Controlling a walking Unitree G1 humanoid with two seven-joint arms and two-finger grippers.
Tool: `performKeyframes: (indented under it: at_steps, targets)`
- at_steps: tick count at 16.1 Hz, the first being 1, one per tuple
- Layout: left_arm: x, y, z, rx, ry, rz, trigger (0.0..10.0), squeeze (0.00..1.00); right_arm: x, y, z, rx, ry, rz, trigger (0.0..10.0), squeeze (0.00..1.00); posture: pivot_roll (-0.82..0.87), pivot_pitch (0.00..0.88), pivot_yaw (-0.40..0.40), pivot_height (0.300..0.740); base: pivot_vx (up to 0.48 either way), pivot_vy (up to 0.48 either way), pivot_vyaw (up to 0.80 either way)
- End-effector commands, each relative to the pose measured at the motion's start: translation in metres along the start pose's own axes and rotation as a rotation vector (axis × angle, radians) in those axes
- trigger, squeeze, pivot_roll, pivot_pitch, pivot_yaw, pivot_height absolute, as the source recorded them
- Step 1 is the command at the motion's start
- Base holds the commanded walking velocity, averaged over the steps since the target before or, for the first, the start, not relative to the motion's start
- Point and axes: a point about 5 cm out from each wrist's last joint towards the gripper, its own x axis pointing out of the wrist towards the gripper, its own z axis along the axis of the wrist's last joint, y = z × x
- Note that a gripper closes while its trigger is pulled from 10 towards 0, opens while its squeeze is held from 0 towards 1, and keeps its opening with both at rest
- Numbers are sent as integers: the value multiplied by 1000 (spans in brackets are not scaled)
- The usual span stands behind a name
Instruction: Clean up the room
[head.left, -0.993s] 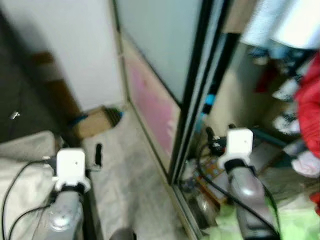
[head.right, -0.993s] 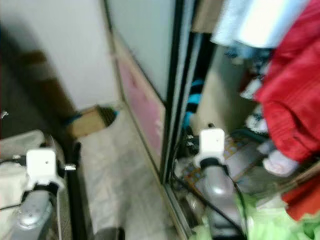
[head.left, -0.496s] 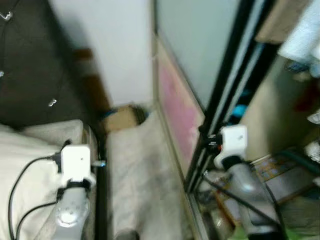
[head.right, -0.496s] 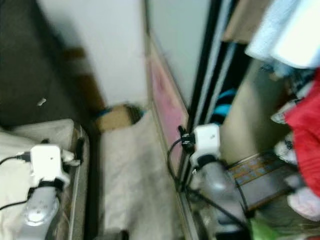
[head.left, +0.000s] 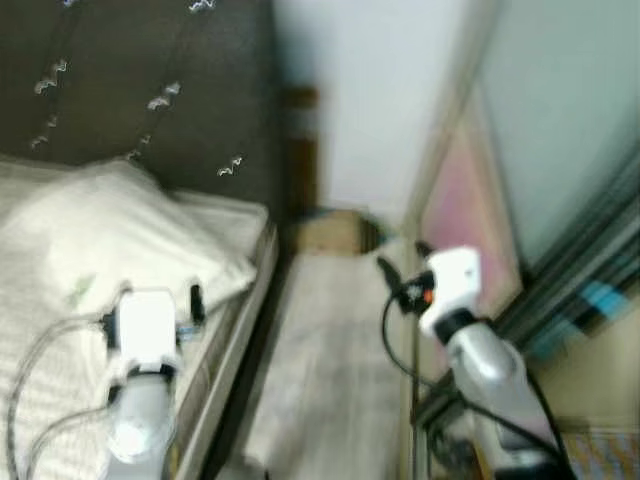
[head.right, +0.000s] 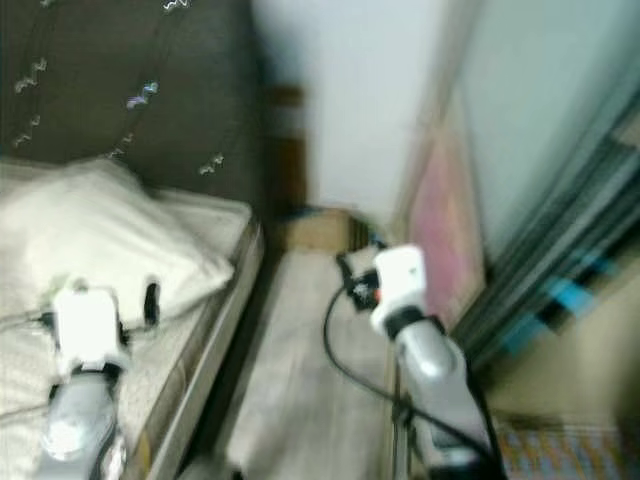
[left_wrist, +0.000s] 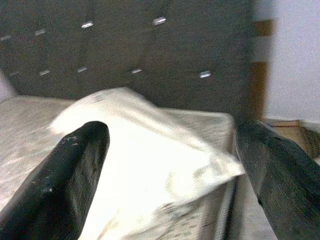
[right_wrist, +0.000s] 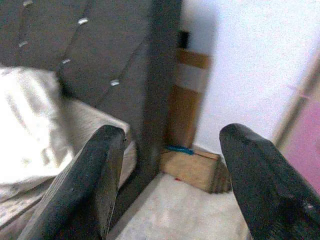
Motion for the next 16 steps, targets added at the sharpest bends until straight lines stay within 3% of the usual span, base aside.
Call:
performKeyframes:
  at_steps: [1,3,12,16]
  targets:
    - [2,-3,4,-7,-13,-3,10000,0,-2,-7,0,-9,-1,-26,10000,0,21,2,-50,740,0,0,800]
    - [1,-10,9,-32,-47,-56,10000,0,0,-5,4,0,-17,-30,10000,0,21,5,-51,740,0,0,800]
    - [0,-9,17,3,-115,-83,10000,0,3,-4,6,6,-34,-37,10000,0,30,19,-52,740,0,0,797]
    - [-1,-19,17,-34,-105,-132,10000,0,3,-5,7,10,-38,-44,10000,0,25,22,-47,740,0,0,794]
